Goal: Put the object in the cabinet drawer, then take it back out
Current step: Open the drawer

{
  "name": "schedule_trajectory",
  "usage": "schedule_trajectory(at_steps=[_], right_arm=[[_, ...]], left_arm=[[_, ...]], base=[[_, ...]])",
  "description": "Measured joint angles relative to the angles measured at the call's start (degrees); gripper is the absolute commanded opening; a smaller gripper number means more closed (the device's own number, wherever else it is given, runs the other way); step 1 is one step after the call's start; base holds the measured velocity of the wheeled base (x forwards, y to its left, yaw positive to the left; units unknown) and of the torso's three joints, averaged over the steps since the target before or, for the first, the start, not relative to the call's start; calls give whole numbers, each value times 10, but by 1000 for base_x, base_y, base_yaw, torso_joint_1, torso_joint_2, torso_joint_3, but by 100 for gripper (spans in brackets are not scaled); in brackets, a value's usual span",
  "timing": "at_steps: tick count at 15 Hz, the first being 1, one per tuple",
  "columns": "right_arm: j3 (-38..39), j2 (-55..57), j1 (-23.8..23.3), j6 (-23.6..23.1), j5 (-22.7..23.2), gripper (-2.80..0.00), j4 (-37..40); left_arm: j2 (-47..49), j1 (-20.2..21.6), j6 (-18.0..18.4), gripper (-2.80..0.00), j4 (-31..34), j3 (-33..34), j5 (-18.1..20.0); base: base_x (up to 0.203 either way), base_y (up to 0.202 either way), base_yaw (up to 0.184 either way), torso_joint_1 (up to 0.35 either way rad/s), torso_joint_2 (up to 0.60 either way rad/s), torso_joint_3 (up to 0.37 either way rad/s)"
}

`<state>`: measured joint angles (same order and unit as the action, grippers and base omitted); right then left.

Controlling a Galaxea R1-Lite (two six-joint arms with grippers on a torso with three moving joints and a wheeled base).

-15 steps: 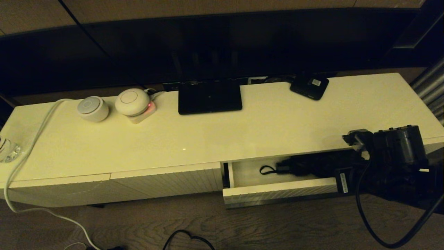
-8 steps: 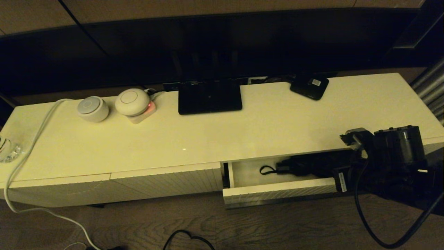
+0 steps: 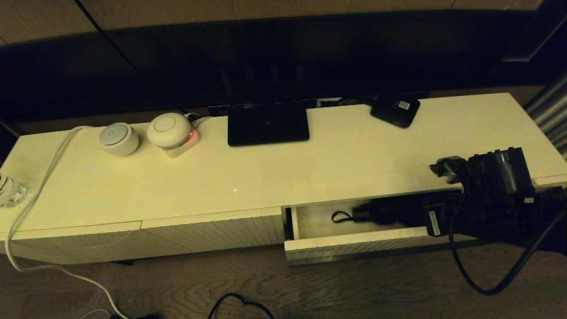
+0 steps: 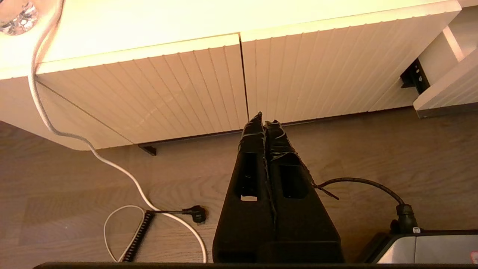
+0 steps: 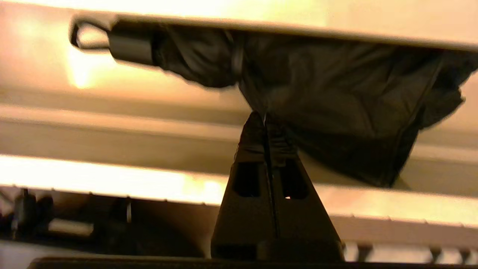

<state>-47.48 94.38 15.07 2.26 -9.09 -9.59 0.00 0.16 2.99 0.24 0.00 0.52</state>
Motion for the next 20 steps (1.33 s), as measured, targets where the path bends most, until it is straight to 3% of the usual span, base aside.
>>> schedule_trajectory(at_steps=[3, 7, 14, 20], right_arm=[[-48, 1, 0, 12, 4, -280, 110], [-77, 22, -1, 54, 5, -280, 118], [-89, 56, 2, 53, 11, -280, 129], [-90, 61, 3, 44, 12, -280, 182]], left_arm=[[0, 0, 0, -280, 0, 0, 0], [0, 0, 0, -280, 0, 0, 0], [0, 0, 0, -280, 0, 0, 0], [0, 0, 0, -280, 0, 0, 0]], base=[[0, 0, 0, 0, 0, 0], [0, 0, 0, 0, 0, 0], [0, 0, 0, 0, 0, 0], [0, 0, 0, 0, 0, 0]])
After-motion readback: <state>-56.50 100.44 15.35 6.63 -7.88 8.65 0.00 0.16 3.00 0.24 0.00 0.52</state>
